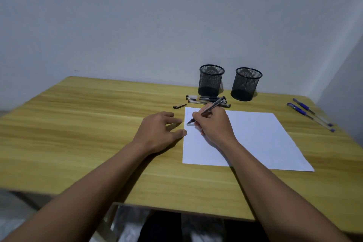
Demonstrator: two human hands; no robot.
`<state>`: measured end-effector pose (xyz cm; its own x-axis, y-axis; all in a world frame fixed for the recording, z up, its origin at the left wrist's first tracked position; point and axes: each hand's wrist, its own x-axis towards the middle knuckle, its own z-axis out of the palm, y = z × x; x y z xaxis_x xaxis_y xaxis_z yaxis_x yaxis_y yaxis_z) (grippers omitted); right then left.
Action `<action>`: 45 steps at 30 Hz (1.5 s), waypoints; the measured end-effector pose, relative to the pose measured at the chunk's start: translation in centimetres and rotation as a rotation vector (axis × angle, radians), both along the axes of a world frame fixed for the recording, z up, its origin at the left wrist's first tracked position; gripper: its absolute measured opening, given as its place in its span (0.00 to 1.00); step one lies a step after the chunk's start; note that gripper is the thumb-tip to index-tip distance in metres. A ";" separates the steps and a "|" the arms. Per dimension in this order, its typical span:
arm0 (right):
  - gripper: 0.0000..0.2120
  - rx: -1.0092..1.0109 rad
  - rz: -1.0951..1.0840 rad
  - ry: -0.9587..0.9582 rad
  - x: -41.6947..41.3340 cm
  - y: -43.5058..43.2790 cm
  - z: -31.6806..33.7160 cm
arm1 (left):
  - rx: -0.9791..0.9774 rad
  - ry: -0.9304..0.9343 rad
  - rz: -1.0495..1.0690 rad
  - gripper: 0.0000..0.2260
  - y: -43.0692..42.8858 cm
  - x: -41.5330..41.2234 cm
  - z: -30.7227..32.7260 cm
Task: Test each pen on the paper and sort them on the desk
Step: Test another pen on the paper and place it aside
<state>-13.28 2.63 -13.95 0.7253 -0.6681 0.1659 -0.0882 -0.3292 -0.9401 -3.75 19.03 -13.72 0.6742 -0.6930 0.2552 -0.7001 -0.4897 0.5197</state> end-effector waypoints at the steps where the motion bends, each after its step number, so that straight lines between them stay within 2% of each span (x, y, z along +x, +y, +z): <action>1: 0.05 -0.003 -0.005 0.011 0.0 0.0 -0.1 | -0.002 -0.001 0.001 0.21 0.0 0.0 -0.1; 7: 0.07 -0.051 -0.100 0.034 -0.1 0.0 0.2 | -0.013 -0.005 0.008 0.22 0.0 0.2 -0.3; 13: 0.06 -0.039 -0.047 0.062 0.0 0.2 0.0 | -0.031 0.011 0.012 0.22 0.0 0.4 -0.5; 26: 0.07 -0.095 -0.125 0.089 -0.5 0.4 0.7 | -0.011 0.029 0.014 0.23 0.0 0.5 -0.5; 45: 0.07 -0.057 -0.177 0.116 -1.1 0.6 1.6 | -0.018 0.069 0.027 0.22 0.1 0.1 -0.2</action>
<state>-14.34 3.26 -12.36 0.6136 -0.7790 0.1290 -0.2562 -0.3509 -0.9007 -3.61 19.09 -13.95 0.7090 -0.6700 0.2200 -0.6490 -0.4979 0.5752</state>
